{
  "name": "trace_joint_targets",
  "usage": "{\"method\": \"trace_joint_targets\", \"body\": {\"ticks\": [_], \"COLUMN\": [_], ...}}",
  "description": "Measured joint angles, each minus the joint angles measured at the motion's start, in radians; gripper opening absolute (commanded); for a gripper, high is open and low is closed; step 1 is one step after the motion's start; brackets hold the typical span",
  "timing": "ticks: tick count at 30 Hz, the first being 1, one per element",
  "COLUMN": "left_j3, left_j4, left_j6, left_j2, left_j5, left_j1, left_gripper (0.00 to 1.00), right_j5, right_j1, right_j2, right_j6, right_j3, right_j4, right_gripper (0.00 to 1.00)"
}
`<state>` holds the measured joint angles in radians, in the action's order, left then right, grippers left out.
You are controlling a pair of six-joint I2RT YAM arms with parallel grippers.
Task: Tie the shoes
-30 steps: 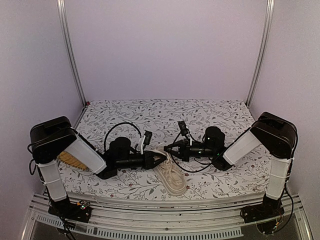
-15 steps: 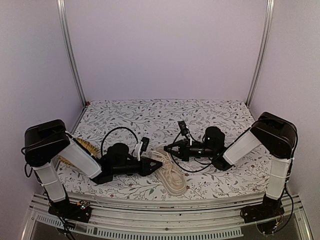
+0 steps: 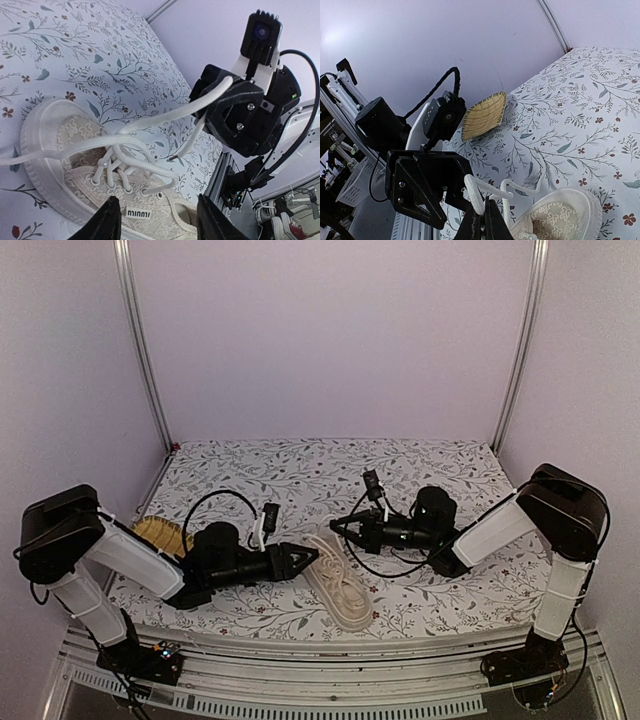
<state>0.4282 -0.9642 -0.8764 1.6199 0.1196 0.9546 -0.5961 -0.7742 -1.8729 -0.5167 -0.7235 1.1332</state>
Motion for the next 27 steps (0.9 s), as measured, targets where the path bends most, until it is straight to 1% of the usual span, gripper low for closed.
{"method": "trace_joint_targets", "body": {"ticks": [5,8,10,12,21,24,27], "left_j3": [0.034,0.051,0.066,0.087,0.113,0.113,0.113], "left_j4": [-0.034,-0.067,-0.070,-0.063,-0.045,-0.039,-0.024], "left_j6": [-0.055,-0.080,-0.090,-0.100,-0.122,-0.123,-0.119], "left_j2": [0.018,0.047,0.066,0.084,0.097,0.097,0.095], "left_j5": [0.029,0.052,0.060,0.071,0.090,0.092,0.090], "left_j1": [-0.014,-0.031,-0.040,-0.046,-0.049,-0.050,-0.050], "left_gripper": [0.56,0.54,0.49,0.39,0.06,0.01,0.00], "right_j5": [0.005,0.010,0.011,0.013,0.019,0.019,0.021], "right_j1": [-0.008,-0.014,-0.017,-0.018,-0.025,-0.035,-0.042], "right_j2": [0.000,0.000,0.000,0.000,0.000,0.000,-0.006], "right_j6": [-0.004,-0.008,-0.010,-0.011,-0.024,-0.030,-0.037], "right_j3": [0.000,0.000,0.000,0.000,0.003,0.003,0.003], "right_j4": [-0.003,-0.003,-0.002,-0.002,0.024,0.049,0.079], "right_gripper": [0.02,0.02,0.02,0.02,0.02,0.02,0.02]}}
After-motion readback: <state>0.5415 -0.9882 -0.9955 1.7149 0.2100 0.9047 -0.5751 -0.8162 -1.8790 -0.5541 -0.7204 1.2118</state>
